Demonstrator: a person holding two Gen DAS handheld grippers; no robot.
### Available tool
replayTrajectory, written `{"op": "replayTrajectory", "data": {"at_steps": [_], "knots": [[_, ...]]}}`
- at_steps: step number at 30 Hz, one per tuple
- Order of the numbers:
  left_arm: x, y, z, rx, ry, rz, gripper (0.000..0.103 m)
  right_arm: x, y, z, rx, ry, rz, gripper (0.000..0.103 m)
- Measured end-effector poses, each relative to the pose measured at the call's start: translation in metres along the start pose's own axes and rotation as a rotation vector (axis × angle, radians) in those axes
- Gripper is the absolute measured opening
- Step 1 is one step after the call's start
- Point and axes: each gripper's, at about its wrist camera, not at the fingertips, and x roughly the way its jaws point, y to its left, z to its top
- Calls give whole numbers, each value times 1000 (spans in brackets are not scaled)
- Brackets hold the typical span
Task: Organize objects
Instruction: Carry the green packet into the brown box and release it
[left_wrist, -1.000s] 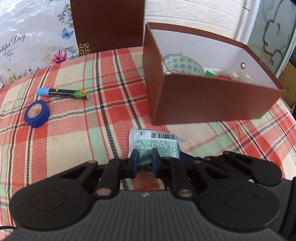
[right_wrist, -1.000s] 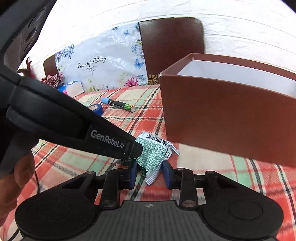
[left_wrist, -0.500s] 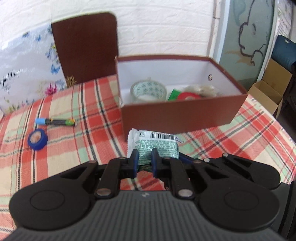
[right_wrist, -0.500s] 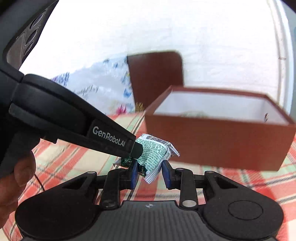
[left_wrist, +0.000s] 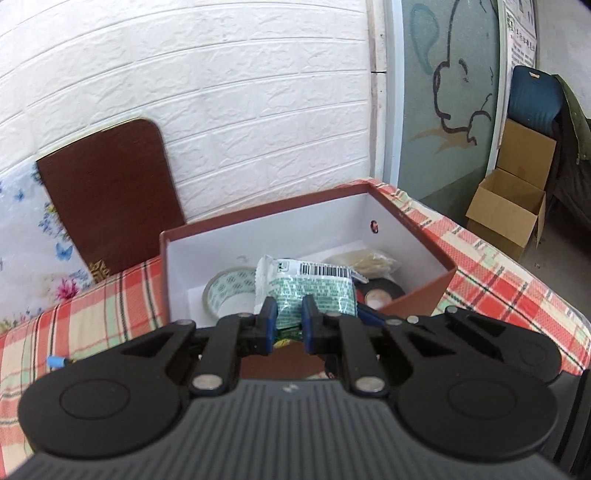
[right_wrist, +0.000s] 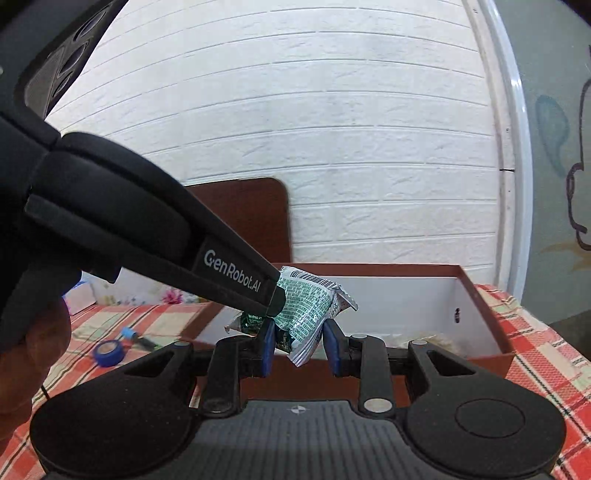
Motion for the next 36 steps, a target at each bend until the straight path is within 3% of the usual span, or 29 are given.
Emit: {"op": "replayTrajectory", "data": {"at_steps": [8, 10, 11, 12, 17, 24, 36], "knots": [[51, -20, 24, 40, 9, -15, 19, 36, -20, 3, 17, 13, -59, 30], [66, -21, 24, 50, 11, 21, 26, 49, -19, -1, 2, 32, -101, 33], [73, -20, 23, 51, 20, 63, 45, 56, -26, -3, -6, 52, -139, 36], [80, -17, 21, 42, 31, 102, 50, 65, -30, -7, -3, 69, -167, 40], [92, 0, 13, 7, 85, 157, 50, 58, -30, -13, 20, 43, -178, 44], [76, 5, 7, -6, 81, 183, 56, 72, -39, -7, 53, 39, -166, 46], [31, 17, -13, -48, 54, 173, 61, 36, -19, -5, 67, 40, -151, 48]]}}
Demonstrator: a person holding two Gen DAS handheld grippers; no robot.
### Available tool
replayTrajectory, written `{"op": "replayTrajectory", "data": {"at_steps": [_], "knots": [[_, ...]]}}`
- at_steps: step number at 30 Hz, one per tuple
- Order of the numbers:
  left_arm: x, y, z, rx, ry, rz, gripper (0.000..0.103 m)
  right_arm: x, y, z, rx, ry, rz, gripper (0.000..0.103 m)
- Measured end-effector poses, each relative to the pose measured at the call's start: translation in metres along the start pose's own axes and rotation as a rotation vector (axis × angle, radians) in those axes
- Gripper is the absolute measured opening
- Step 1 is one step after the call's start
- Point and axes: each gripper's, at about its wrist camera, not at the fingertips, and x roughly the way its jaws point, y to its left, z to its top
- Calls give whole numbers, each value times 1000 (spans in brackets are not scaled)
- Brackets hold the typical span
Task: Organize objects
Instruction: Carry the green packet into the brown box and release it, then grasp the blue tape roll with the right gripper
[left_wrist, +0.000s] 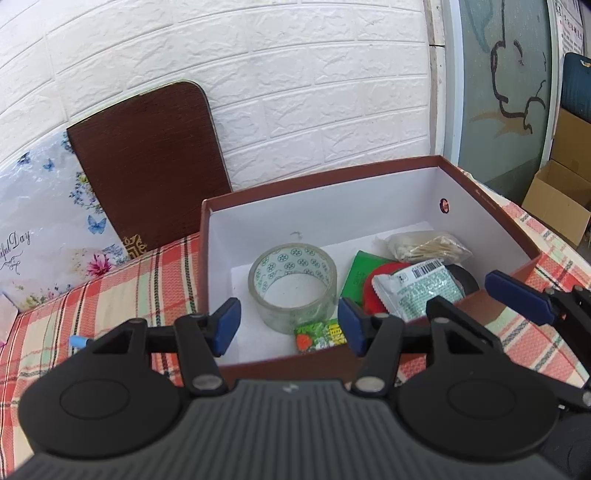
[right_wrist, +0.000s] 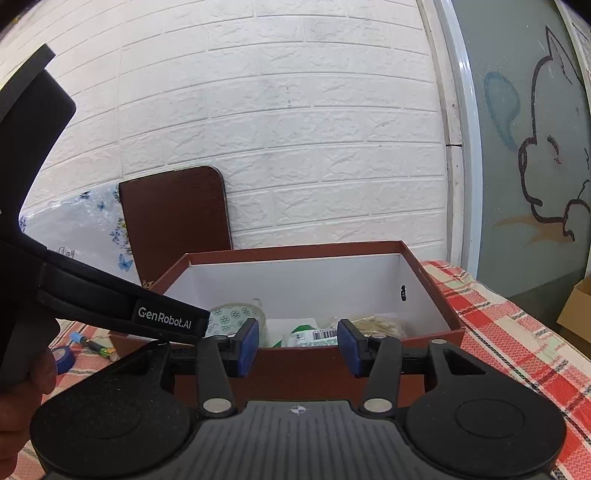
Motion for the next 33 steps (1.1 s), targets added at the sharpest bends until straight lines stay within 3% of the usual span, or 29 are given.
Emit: {"op": "replayTrajectory", "data": {"at_steps": [16, 27, 33], "knots": [[-24, 61, -58, -107, 41, 40, 62, -27, 51, -15, -54, 80, 78, 52], [-6, 136, -115, -250, 120, 116, 64, -18, 113, -37, -156, 211, 203, 53], [-2, 194, -154, -291, 110, 206, 66, -9, 151, -55, -238, 277, 270, 53]]}}
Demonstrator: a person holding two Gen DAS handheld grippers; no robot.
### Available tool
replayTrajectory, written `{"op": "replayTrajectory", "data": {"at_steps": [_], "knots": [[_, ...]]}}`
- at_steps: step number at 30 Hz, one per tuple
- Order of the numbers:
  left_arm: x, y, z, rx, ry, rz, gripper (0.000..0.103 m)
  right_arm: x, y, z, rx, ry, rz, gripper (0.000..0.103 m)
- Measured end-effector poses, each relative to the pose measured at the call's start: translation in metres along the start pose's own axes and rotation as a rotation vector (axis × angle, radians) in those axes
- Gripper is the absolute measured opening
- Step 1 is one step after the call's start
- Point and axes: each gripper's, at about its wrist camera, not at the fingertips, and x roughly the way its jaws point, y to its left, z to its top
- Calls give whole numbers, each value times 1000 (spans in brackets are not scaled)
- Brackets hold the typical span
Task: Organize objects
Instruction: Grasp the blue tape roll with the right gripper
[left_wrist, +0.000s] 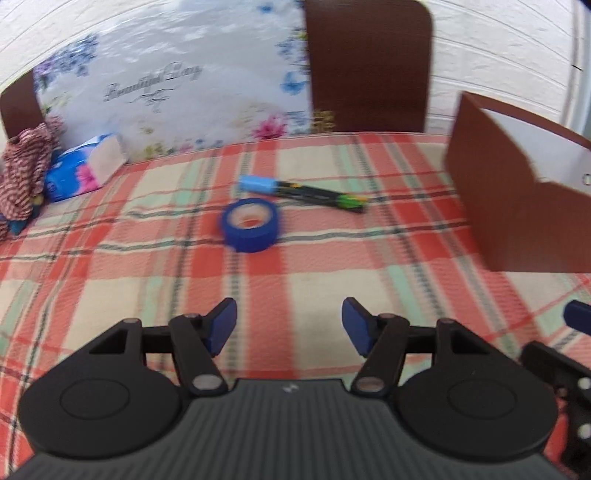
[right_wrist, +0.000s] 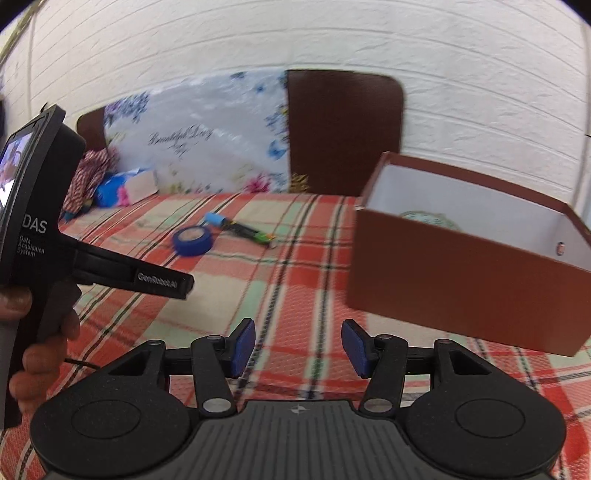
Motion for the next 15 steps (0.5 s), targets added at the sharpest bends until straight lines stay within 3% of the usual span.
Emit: {"op": "replayTrajectory", "data": {"at_steps": [5, 6, 7, 9, 10, 15], "knots": [[26, 68, -17, -59, -43, 185, 68, 32, 19, 3, -27, 40, 107, 53], [34, 80, -24, -64, -51, 234, 79, 44, 23, 4, -31, 56, 126, 53], [37, 95, -33, -88, -104, 236, 89, 56, 27, 4, -37, 70, 148, 53], [39, 128, -37, -256, -100, 132, 91, 81, 39, 4, -60, 93, 177, 53], [39, 133, -37, -281, -105, 139, 90, 93, 45, 6, -82, 94, 173, 56], [39, 129, -37, -266, -112, 143, 92, 140, 69, 40, -181, 33, 172, 57]]}}
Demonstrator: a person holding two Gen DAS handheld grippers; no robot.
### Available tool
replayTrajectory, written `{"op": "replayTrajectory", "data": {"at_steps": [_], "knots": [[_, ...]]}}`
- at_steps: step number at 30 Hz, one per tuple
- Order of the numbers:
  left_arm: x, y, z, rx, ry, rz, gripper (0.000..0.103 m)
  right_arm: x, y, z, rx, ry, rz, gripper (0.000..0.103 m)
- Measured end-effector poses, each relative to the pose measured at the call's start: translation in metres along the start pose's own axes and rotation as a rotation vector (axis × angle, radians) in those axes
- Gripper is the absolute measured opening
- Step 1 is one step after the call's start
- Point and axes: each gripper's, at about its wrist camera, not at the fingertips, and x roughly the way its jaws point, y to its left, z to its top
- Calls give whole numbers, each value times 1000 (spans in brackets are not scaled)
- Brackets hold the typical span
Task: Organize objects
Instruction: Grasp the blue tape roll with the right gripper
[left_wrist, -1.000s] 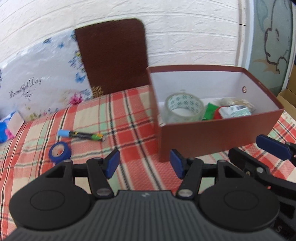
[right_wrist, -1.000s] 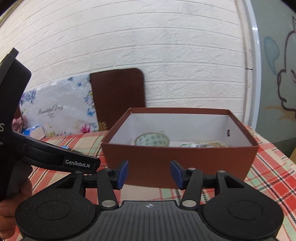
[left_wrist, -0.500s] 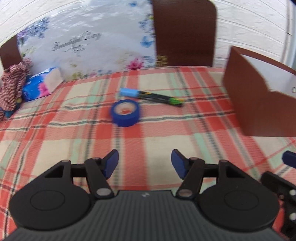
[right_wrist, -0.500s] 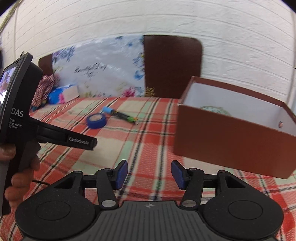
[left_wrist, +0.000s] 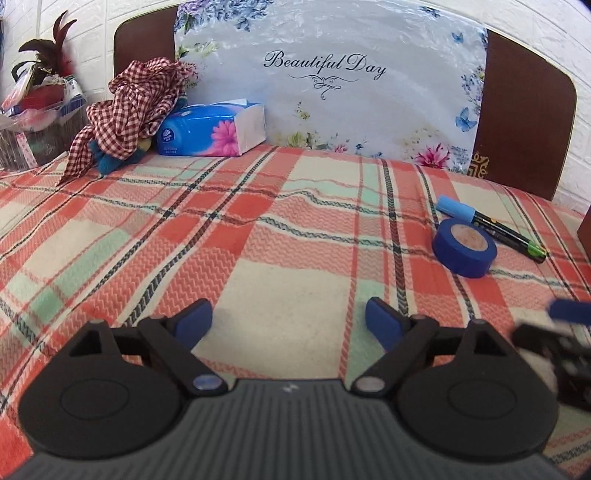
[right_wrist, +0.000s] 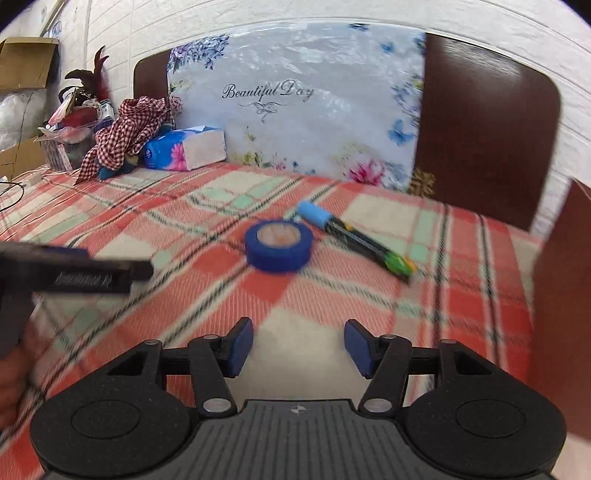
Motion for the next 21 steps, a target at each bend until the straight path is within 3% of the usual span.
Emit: {"op": "replayTrajectory", "data": {"at_steps": [7, 11, 16, 21], "knots": [[2, 0, -3, -3, -3, -4, 93, 48, 9, 32, -29, -14, -5, 62], [2, 2, -2, -9, -3, -11, 94, 64, 16, 40, -42, -16, -1, 57], [3, 0, -2, -1, 0, -6, 95, 57, 14, 34, -30, -21, 15, 56], [3, -1, -2, 6, 1, -3, 95, 17, 1, 5, -5, -8, 23, 56]]}}
